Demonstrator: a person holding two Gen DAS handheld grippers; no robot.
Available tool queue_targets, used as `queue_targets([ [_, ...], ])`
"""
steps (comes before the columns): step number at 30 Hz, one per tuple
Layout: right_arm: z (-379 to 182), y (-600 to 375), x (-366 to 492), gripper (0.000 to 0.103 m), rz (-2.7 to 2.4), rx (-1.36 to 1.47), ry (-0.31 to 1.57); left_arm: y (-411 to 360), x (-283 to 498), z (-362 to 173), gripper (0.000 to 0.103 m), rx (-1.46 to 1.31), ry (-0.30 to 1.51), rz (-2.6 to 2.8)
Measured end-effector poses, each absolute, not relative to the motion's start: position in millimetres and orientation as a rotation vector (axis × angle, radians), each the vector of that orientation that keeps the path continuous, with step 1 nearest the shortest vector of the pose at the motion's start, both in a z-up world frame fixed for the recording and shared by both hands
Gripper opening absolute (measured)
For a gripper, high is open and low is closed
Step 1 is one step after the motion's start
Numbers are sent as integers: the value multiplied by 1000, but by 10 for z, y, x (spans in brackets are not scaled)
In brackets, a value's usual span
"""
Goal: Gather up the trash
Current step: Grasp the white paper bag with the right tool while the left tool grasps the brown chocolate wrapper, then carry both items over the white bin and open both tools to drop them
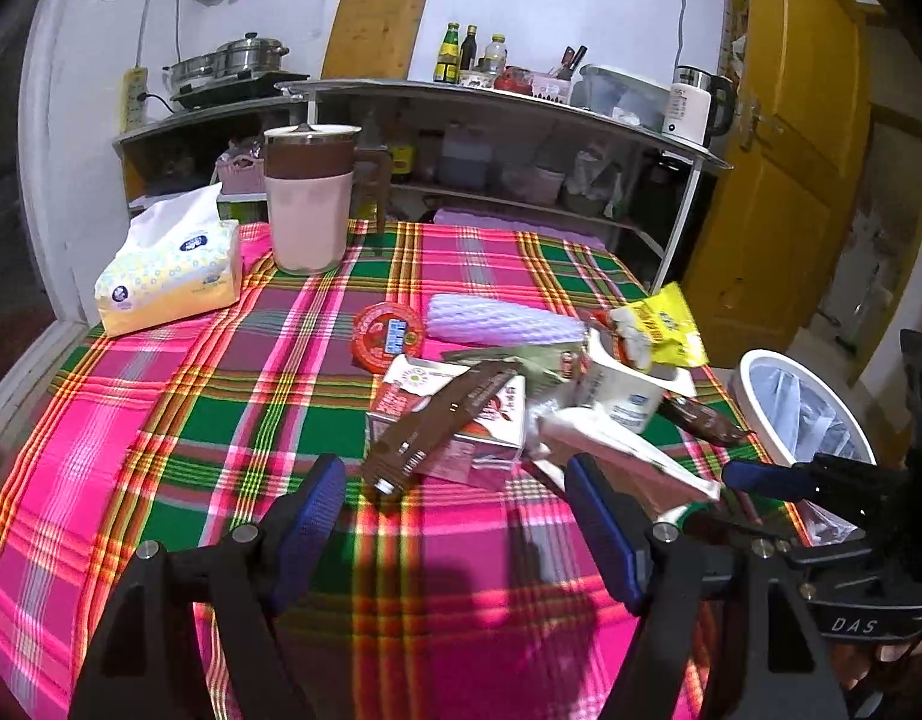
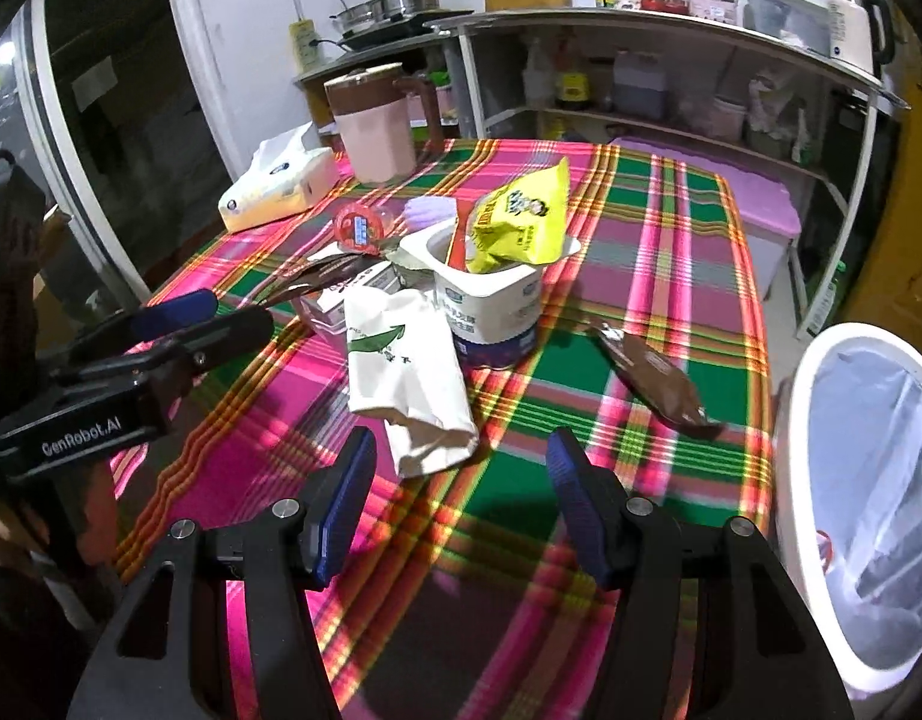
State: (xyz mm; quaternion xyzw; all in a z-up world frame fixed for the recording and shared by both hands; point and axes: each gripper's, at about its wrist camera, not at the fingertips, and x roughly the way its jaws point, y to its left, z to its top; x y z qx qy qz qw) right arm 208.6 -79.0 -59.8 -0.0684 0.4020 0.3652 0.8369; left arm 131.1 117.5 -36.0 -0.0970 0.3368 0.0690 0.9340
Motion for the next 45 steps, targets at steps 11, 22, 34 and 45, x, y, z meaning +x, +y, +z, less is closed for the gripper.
queue_targets([
  [11, -676, -628, 2150, 35, 788, -167, 857, 1358, 1579, -485, 67, -186, 714, 107],
  [22, -636, -674, 2125, 24, 786, -145, 837, 1299, 1572, -528, 27, -194, 728, 84],
  [34, -547, -872, 1971, 18, 767, -123, 819, 1068, 1314, -366, 25, -180, 702, 119],
  [45, -387, -1129, 1823, 18, 737, -83, 779, 811, 1135, -194, 25, -163, 680, 111],
])
